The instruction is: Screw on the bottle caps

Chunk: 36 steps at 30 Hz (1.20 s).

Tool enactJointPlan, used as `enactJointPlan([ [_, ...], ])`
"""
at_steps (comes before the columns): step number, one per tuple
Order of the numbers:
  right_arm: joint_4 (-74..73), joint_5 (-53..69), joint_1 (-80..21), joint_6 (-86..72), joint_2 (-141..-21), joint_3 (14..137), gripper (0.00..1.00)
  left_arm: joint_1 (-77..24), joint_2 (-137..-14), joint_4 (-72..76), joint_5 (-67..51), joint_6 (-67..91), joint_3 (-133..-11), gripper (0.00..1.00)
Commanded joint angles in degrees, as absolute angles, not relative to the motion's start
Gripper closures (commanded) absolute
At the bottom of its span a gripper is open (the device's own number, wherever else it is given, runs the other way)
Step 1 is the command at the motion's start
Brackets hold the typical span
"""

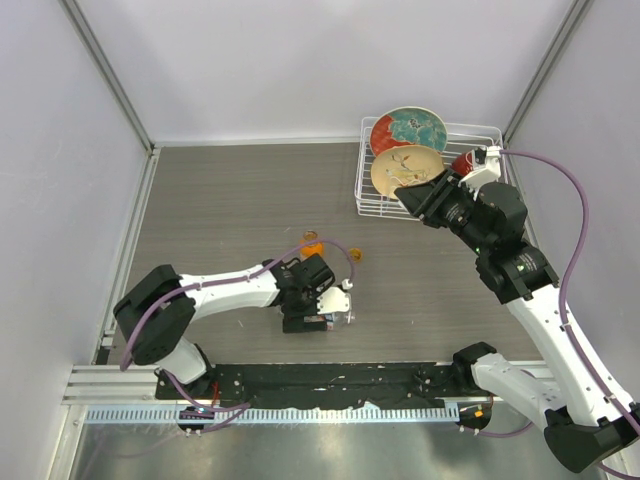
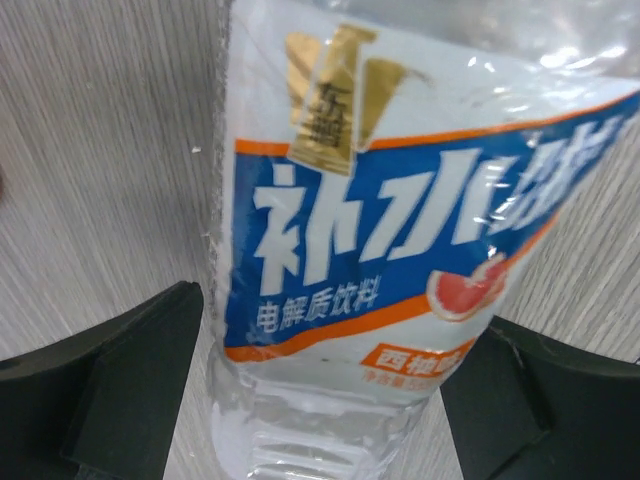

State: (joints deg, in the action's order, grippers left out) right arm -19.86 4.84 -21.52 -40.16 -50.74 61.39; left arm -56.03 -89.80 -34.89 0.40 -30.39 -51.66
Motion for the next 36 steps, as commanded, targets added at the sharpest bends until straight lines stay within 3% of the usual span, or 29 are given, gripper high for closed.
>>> enactJointPlan([
  [1,-19.2,5.0,-21.4,-38.5,-49.6,63.7,0.96,-56.9,-90.2,-28.9,4.8,-31.8,-49.4,0.10],
  [6,-19.5,4.6,-21.4,-38.0,-49.8,64.0,0.96,-58.3,-89.3,-27.0,6.8,-30.6,-47.6,0.26],
  [8,-19.9,4.3,-21.4,-37.4,-50.4,64.3,0.96,-58.5,-88.9,-27.4,7.0,-30.3,-48.2,0.39],
  [13,-20.7,4.6,-21.4,-36.6,-51.9,66.3,0.96,-58.5,-86.7,-32.0,7.6,-28.3,-52.4,0.44],
  [20,-21.3,6.5,-21.3,-34.2,-53.3,70.1,0.96,-58.1,-77.5,-49.4,10.6,-30.0,-62.8,0.46],
  [23,-21.3,7.1,-21.4,-32.8,-54.3,71.6,0.96,-58.2,-73.3,-53.8,13.4,-30.4,-69.4,0.53],
  [24,-21.2,8.0,-21.4,-32.1,-54.6,72.0,0.96,-58.1,-72.1,-53.6,13.4,-30.7,-70.9,0.65],
  [27,-20.5,10.4,-21.4,-30.9,-55.8,73.6,0.96,-58.1,-66.1,-42.1,14.4,-28.4,-70.1,0.78],
  [30,-19.3,12.6,-21.4,-29.2,-57.0,75.4,0.96,-58.2,-59.6,-23.8,10.6,-25.4,-60.4,0.90],
  [34,-18.1,16.6,-21.4,-26.0,-57.3,77.1,0.95,-58.3,-53.4,4.3,4.5,-18.2,-45.5,0.92],
  [36,-16.8,17.4,-21.4,-24.3,-56.3,76.2,0.93,-58.3,-51.3,15.8,2.9,-14.9,-35.5,1.00],
])
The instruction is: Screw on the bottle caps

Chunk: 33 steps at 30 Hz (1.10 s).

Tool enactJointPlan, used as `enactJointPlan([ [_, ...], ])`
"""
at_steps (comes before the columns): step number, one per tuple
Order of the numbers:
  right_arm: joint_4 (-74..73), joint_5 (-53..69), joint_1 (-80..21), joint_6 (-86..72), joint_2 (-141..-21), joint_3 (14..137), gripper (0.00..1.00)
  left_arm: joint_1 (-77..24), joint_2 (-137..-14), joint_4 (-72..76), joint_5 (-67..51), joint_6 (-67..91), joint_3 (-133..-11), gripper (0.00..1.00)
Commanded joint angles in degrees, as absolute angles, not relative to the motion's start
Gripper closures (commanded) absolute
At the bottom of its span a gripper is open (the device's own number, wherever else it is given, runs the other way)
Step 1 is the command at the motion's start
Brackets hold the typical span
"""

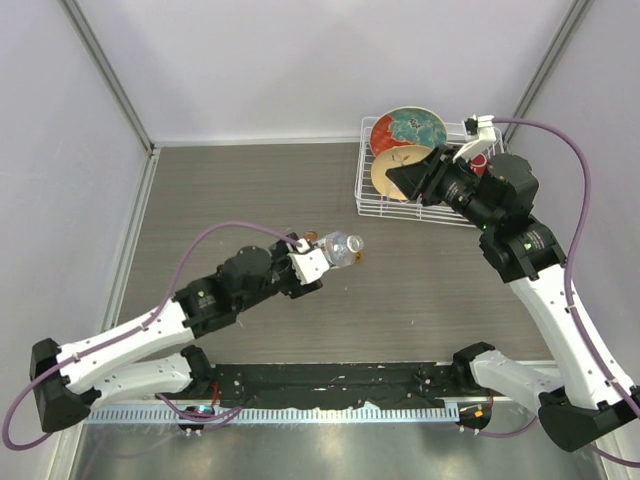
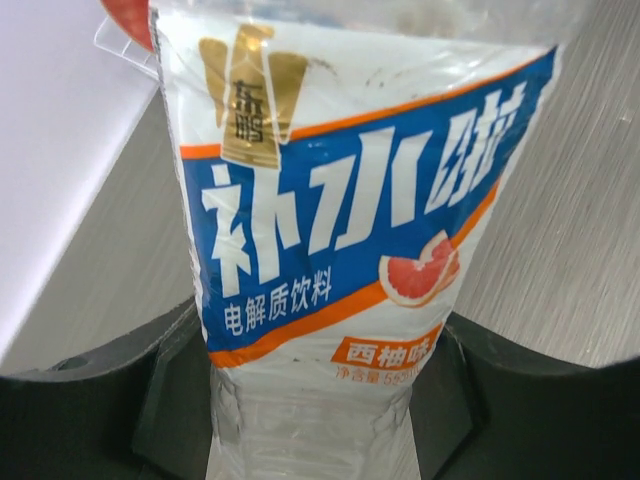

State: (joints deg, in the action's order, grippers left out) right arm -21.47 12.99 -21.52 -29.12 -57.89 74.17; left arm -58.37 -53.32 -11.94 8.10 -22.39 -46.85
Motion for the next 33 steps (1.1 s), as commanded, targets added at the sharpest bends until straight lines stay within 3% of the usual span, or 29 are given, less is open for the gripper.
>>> enactJointPlan([
  [1,-15.1,18.0,-21.4,-23.7,-55.9,75.9,0.93,-58.3,-50.0,27.7,2.2,-14.0,-32.6,1.00],
  [4,-10.4,19.7,-21.5,-22.2,-54.0,72.9,0.93,-58.3,-50.5,37.5,1.8,-6.5,-28.1,1.00],
  [14,-0.8,21.9,-26.4,-16.7,-53.1,65.4,0.93,-58.3,-58.4,38.4,1.9,16.2,-32.0,1.00],
  [23,0.4,27.0,-32.5,-15.7,-57.9,67.7,0.96,-59.2,-58.5,39.5,-4.0,17.5,-29.2,1.00],
  [33,-7.6,31.7,-34.6,-14.0,-59.0,70.8,0.99,-59.2,-58.1,40.5,-4.8,15.3,-26.3,1.00],
])
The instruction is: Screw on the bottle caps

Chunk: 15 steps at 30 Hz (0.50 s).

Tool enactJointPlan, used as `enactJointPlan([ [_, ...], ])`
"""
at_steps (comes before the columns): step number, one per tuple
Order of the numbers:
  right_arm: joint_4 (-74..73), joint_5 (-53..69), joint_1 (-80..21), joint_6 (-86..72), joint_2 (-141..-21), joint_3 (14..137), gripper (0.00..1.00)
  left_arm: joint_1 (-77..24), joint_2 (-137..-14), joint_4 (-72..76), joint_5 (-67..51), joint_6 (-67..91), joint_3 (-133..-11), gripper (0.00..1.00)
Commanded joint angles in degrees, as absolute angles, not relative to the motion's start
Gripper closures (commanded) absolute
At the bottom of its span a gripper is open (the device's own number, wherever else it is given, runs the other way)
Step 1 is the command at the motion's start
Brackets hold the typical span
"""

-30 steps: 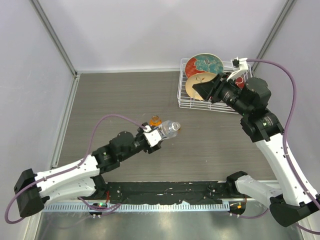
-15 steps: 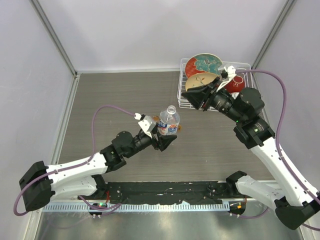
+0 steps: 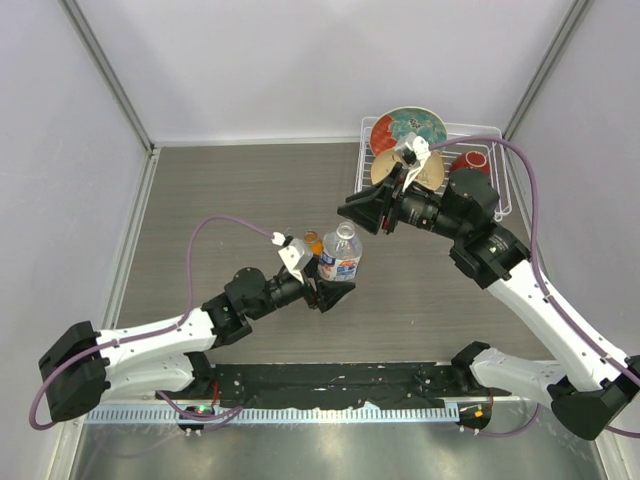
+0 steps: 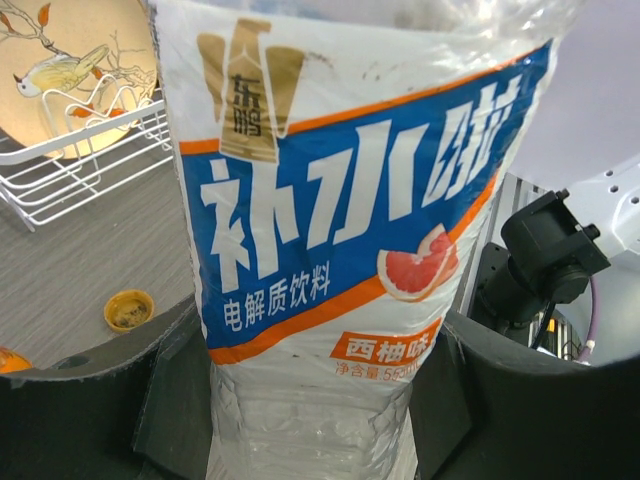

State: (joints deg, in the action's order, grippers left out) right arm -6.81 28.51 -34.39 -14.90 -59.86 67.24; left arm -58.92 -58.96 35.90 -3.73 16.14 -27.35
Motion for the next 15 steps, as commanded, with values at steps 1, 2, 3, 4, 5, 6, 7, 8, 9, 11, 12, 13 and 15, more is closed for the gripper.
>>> enactJointPlan([
  [1,-8.2,32.0,-34.6,-14.1,-59.0,71.1,0.99,-59.2,-58.0,40.5,-4.9,14.9,-25.9,1.00],
  [2,-9.0,32.6,-34.7,-14.2,-58.9,71.2,0.99,-59.2,-57.7,40.6,-4.8,14.8,-25.7,1.00],
  [3,-9.2,32.8,-34.7,-14.5,-58.8,71.1,0.99,-59.2,-57.6,40.6,-5.1,14.6,-25.5,1.00],
  [4,-9.2,32.9,-34.7,-14.8,-58.4,70.7,0.99,-59.2,-57.3,40.6,-5.1,14.2,-25.1,1.00],
  [5,-9.0,33.0,-34.8,-14.8,-58.2,70.4,0.99,-59.2,-57.1,40.8,-5.0,14.2,-24.9,1.00],
  [6,-8.6,32.9,-34.7,-15.3,-57.8,70.0,0.99,-59.2,-57.0,40.8,-5.1,14.2,-24.7,1.00],
  [7,-8.2,33.0,-34.7,-15.4,-57.4,69.0,0.99,-59.2,-57.0,40.7,-5.3,14.2,-24.6,1.00],
  [8,-7.6,33.0,-34.9,-15.6,-57.2,68.6,0.99,-59.2,-56.8,40.6,-5.4,14.0,-24.5,1.00],
  [9,-7.3,33.6,-34.9,-15.9,-57.2,68.3,0.99,-59.2,-56.8,40.5,-5.5,14.0,-24.5,1.00],
  [11,-6.9,34.1,-35.2,-16.2,-57.5,67.9,0.99,-59.2,-56.7,40.4,-5.7,13.9,-24.6,1.00],
  [12,-6.8,35.1,-35.4,-16.3,-57.6,67.8,0.99,-59.1,-56.5,40.3,-5.9,13.8,-24.6,1.00],
  [13,-6.7,35.6,-35.6,-16.7,-57.7,67.4,0.99,-59.0,-56.5,40.4,-6.1,13.7,-24.6,1.00],
  [15,-6.5,36.3,-36.4,-16.8,-58.1,67.2,0.99,-59.0,-56.4,40.5,-6.7,13.6,-24.5,1.00],
])
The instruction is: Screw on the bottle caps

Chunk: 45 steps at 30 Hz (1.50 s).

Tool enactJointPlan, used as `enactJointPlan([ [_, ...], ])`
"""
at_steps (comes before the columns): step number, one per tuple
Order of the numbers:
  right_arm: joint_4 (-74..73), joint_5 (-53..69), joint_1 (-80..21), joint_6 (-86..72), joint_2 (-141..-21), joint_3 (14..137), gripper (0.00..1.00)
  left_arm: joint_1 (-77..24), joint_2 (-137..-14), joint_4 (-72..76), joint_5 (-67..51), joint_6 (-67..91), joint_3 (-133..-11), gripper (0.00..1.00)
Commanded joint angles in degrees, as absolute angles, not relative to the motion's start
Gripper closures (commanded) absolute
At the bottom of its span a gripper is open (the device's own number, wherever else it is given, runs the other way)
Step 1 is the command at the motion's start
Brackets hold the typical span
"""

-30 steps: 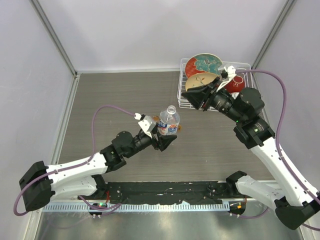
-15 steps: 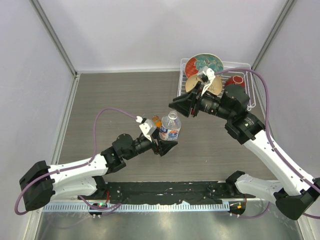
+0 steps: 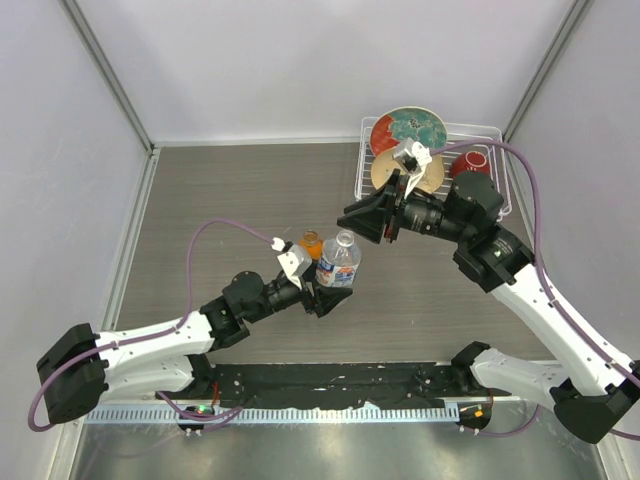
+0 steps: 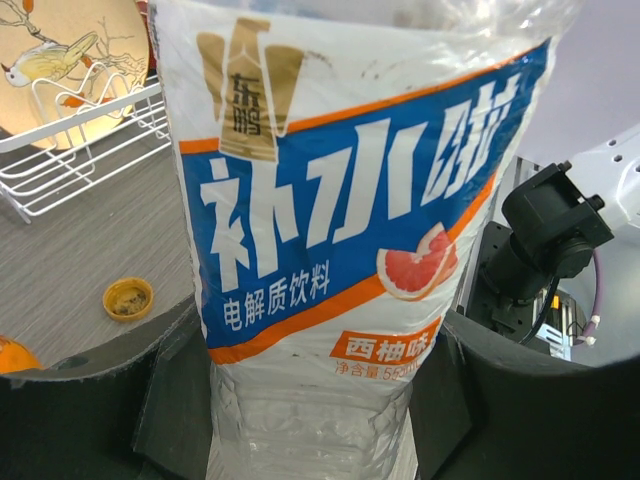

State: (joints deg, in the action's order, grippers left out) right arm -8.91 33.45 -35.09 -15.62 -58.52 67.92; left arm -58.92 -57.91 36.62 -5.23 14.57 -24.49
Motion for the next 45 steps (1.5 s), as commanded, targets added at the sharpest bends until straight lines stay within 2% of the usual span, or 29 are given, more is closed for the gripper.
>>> enactJointPlan([
  [1,-6.7,36.6,-36.8,-16.8,-58.3,67.2,0.99,-58.9,-56.4,40.5,-6.7,13.6,-24.5,1.00],
  [10,-9.8,33.8,-40.7,-13.9,-58.5,67.7,0.99,-58.5,-56.1,40.6,-6.9,13.4,-24.5,1.00],
  [20,-11.9,29.3,-40.7,-11.3,-58.3,68.0,0.99,-58.3,-55.0,41.1,-8.2,12.7,-23.7,1.00],
  [33,-10.7,32.6,-40.8,-13.5,-59.7,67.9,0.99,-57.9,-54.8,41.6,-8.6,12.4,-23.8,1.00],
  [45,-12.2,28.2,-40.8,-11.0,-59.8,65.5,0.99,-57.6,-54.4,41.8,-8.8,12.5,-24.0,1.00],
])
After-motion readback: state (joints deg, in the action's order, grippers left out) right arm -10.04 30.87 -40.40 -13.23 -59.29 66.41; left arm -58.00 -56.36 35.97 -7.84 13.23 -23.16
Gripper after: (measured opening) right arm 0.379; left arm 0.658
